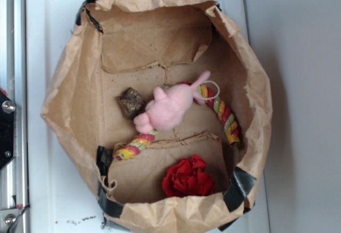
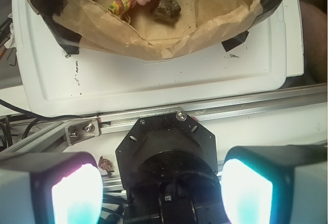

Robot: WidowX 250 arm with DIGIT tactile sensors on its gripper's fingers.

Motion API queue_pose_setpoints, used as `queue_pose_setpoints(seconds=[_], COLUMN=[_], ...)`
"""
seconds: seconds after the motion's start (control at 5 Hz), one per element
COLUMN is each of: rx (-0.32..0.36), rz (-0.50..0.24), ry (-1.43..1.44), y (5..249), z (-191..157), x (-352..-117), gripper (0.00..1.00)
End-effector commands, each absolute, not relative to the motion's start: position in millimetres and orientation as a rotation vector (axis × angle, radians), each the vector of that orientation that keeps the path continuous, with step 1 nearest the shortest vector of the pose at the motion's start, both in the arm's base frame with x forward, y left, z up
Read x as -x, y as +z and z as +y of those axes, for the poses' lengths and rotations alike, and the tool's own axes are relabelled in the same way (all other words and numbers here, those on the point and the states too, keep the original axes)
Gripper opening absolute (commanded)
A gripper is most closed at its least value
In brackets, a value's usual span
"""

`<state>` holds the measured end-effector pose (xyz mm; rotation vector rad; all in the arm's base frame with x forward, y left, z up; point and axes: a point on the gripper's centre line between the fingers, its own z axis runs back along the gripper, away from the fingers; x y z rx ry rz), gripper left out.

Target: Grab the multicolored rope.

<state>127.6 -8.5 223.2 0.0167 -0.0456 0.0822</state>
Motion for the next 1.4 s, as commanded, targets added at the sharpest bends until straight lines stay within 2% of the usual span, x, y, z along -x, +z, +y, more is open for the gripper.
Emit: queue_pose_setpoints(seconds=[0.0,0.2,0.6,1.2], rx=[-0.017,-0.017,0.028,0.035], rz=[-0.056,-0.056,-0.083,-0.148], ry=[0.080,0.080,0.181,0.463], y=[227.5,227.5,225.6,214.2], z=[-9.7,-9.7,-5.8,7.0], x=[-129.8,-129.8,-167.1,-205.1], gripper=[1.00,1.00,1.00,1.00])
